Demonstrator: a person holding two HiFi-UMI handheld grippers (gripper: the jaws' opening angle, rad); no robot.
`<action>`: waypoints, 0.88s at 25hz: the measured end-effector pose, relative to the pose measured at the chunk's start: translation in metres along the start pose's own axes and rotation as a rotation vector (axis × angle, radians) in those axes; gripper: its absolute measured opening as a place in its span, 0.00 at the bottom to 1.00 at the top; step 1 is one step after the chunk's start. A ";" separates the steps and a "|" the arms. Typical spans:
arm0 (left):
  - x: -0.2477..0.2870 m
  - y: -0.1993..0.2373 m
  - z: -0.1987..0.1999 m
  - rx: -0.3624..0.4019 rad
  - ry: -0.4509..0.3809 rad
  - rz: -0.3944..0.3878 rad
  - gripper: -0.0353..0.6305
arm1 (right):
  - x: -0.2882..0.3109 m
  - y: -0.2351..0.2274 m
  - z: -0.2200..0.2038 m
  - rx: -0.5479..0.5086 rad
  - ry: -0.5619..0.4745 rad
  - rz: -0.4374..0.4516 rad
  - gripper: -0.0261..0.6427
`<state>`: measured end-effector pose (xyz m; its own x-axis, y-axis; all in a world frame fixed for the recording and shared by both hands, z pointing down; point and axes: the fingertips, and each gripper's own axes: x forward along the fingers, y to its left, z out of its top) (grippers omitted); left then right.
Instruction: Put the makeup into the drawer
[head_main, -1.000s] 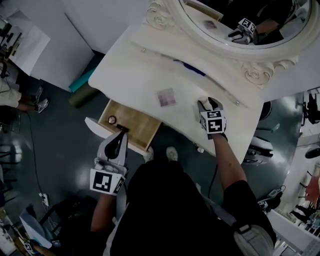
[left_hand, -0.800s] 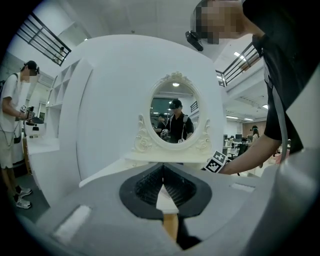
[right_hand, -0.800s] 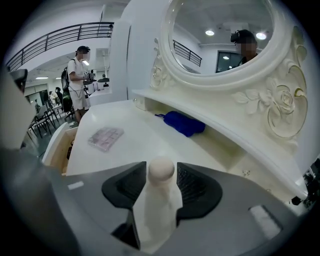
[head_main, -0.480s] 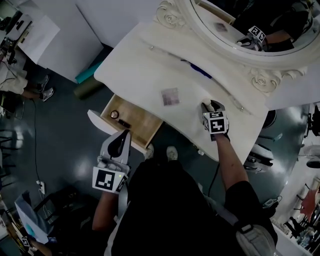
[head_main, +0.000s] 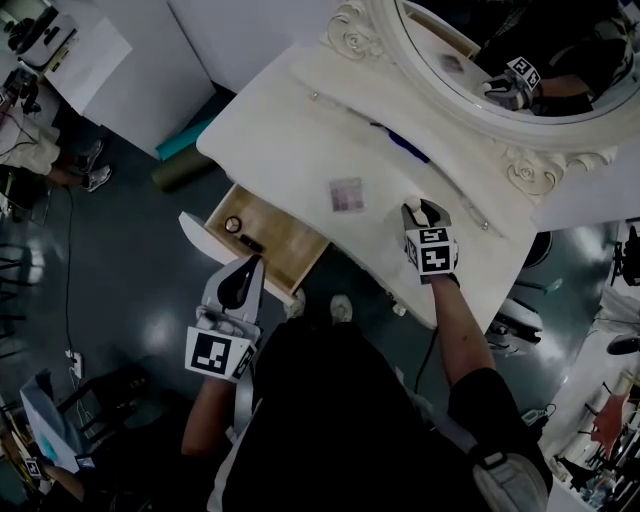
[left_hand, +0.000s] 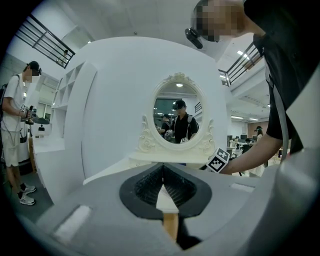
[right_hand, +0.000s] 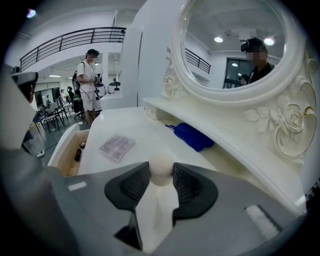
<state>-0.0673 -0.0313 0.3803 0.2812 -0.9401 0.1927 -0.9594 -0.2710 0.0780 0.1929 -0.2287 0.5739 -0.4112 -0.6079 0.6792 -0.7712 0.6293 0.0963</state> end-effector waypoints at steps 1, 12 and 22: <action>0.000 0.000 0.001 0.000 -0.003 0.003 0.06 | -0.001 0.003 0.006 -0.009 -0.012 0.008 0.25; -0.021 0.014 -0.003 -0.007 -0.022 0.074 0.06 | -0.012 0.087 0.079 -0.134 -0.151 0.168 0.25; -0.047 0.039 -0.006 -0.023 -0.033 0.140 0.06 | -0.008 0.176 0.105 -0.234 -0.193 0.316 0.25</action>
<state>-0.1180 0.0033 0.3801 0.1435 -0.9748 0.1711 -0.9884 -0.1323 0.0750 0.0093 -0.1638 0.5086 -0.7098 -0.4334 0.5553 -0.4713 0.8781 0.0830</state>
